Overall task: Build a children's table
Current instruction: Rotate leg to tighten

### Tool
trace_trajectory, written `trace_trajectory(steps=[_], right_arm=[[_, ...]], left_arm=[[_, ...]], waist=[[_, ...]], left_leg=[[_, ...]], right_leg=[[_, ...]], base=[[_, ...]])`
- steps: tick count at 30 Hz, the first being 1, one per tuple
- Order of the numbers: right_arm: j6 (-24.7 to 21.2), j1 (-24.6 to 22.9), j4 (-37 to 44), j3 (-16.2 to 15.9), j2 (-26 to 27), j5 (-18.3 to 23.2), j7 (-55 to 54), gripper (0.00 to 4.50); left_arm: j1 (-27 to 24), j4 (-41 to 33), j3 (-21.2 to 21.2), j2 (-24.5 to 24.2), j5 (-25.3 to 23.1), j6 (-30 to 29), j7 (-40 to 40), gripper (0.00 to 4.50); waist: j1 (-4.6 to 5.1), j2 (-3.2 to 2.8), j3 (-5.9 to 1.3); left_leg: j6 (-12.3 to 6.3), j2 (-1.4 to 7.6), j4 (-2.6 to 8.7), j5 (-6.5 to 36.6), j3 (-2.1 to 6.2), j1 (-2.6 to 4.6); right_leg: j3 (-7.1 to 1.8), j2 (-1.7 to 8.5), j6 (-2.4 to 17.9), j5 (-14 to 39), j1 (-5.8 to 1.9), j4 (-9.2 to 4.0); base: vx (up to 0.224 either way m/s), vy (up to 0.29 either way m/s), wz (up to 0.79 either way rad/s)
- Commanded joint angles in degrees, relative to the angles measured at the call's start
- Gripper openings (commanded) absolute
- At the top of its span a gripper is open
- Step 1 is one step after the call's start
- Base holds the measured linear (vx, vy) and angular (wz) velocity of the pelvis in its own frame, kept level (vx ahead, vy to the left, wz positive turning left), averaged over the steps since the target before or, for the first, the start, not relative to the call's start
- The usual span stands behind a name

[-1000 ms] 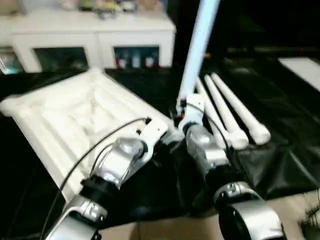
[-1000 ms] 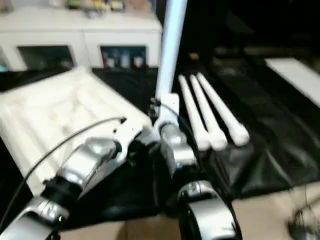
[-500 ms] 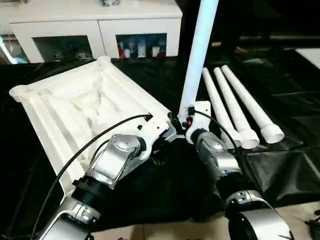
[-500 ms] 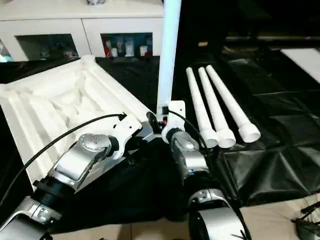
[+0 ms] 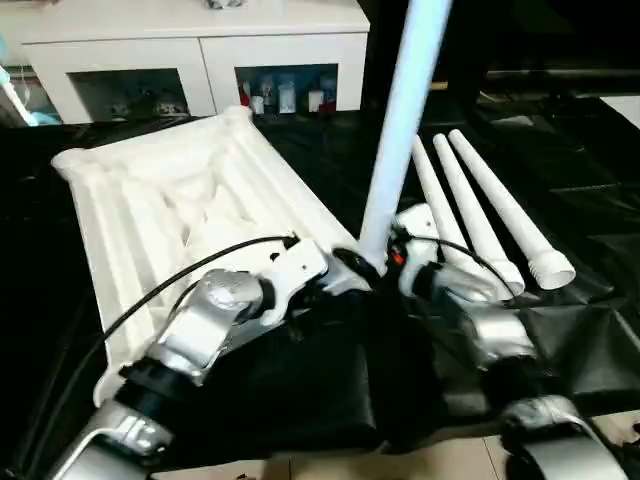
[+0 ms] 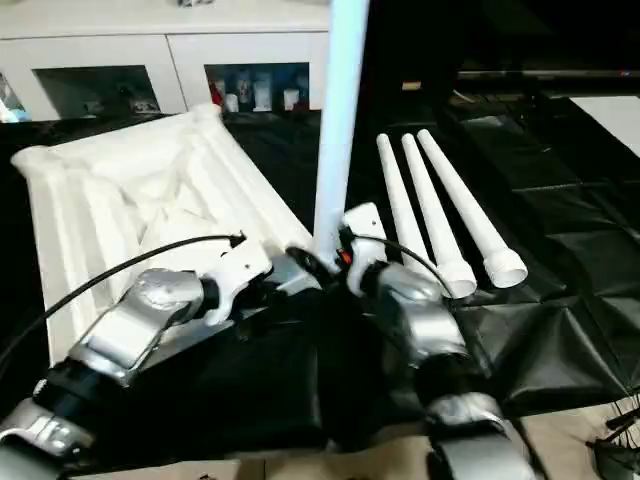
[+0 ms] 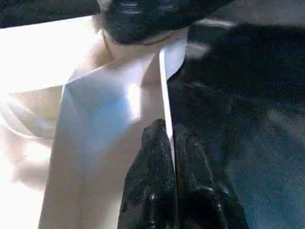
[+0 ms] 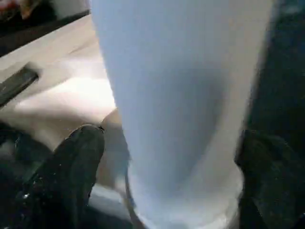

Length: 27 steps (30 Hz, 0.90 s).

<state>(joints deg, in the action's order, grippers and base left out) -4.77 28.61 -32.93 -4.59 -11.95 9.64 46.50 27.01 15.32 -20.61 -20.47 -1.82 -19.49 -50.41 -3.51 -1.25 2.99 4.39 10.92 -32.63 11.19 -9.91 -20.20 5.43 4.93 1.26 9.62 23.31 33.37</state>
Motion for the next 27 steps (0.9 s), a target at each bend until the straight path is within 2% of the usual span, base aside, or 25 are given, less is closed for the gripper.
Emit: trace_trajectory(steps=[1, 8, 12, 14, 16, 18, 22, 23, 27], right_arm=[[-0.7, -0.4, 2.3, -0.9, -0.8, 0.9, 2.9, 4.4], [-2.2, -2.4, 6.4, -2.2, -4.0, 2.7, 10.1, 4.4], [-3.0, -2.7, 7.3, -2.7, -5.1, 2.7, 12.3, 4.4], [-2.6, -2.9, 7.2, -3.7, -6.0, 2.0, 14.0, 4.03], [-2.3, -3.0, 7.1, -4.2, -6.4, 1.5, 14.3, 3.98], [-2.0, -3.1, 6.8, -4.7, -6.9, 0.9, 14.8, 3.68], [-1.7, -2.6, 5.7, -4.6, -6.7, 0.6, 14.7, 3.52], [-1.7, -2.6, 5.6, -4.6, -6.7, 0.6, 14.7, 3.27], [-0.9, -2.2, 4.4, -4.9, -6.7, 0.3, 14.5, 2.99]], left_arm=[[-1.1, -1.7, 1.1, 0.5, 3.6, 4.1, -2.8, 0.0], [-2.2, -2.0, 1.5, -1.1, 5.9, 5.8, -7.4, 0.0], [-2.4, -1.1, 1.7, -1.7, 6.4, 7.5, -9.7, 0.0], [-2.1, -0.3, 1.9, -2.1, 6.2, 8.2, -10.5, 0.0], [-2.0, 0.0, 1.8, -2.3, 6.1, 8.4, -10.8, 0.0], [-2.0, 0.3, 2.0, -2.5, 5.7, 8.8, -11.2, 0.0], [-2.0, 0.5, 1.9, -2.9, 5.4, 9.0, -11.5, 0.0], [-2.1, 0.5, 1.9, -2.9, 5.4, 9.1, -11.6, 0.0], [-2.3, 0.7, 1.8, -3.0, 5.1, 9.5, -11.9, 0.0]], waist=[[-0.04, 0.32, -3.75], [-0.08, 0.24, -3.86], [-0.13, 0.04, -3.85], [-0.11, 0.2, -3.79], [-0.16, 0.16, -3.71], [-0.16, 0.27, -3.71], [-0.14, 0.22, -3.84], [-0.13, 0.21, -3.85], [-0.16, 0.24, -3.93]], left_leg=[[-5.13, 2.17, 3.21, 7.4, 0.24, -0.2], [-6.5, 2.09, 2.84, 5.7, 0.17, -0.33], [-6.03, 2.11, 2.78, 6.3, 0.18, -0.24], [-5.71, 2.06, 2.73, 7.4, 0.12, -0.26], [-5.33, 2.09, 2.78, 8.2, 0.2, -0.29], [-4.92, 2.08, 2.77, 8.6, 0.21, -0.26], [-4.82, 2.11, 2.65, 8.1, 0.27, -0.27], [-4.89, 2.1, 2.63, 8.0, 0.26, -0.31], [-5.24, 2.03, 2.49, 7.4, 0.25, -0.44]], right_leg=[[-3.14, 3.55, 13.1, 8.3, -3.71, -2.99], [-3.09, 3.48, 13.3, 8.5, -3.65, -2.83], [-3.07, 3.4, 13.3, 9.7, -3.5, -2.8], [-3.06, 3.4, 13.0, 11.0, -3.48, -2.95], [-3.04, 3.47, 12.7, 12.5, -3.47, -3.03], [-3.08, 3.5, 12.1, 13.7, -3.45, -3.1], [-3.08, 3.48, 12.3, 12.6, -3.39, -2.83], [-3.09, 3.47, 12.4, 12.2, -3.4, -2.78], [-3.05, 3.48, 12.8, 11.3, -3.51, -2.64]], base=[[0.0, 0.0, 0.0], [0.0, 0.0, 0.0], [0.0, 0.0, 0.0], [0.0, 0.0, 0.0], [0.0, 0.0, 0.0], [0.0, 0.0, 0.0], [0.0, 0.0, 0.0], [0.0, 0.0, 0.0], [0.0, 0.0, 0.0]])
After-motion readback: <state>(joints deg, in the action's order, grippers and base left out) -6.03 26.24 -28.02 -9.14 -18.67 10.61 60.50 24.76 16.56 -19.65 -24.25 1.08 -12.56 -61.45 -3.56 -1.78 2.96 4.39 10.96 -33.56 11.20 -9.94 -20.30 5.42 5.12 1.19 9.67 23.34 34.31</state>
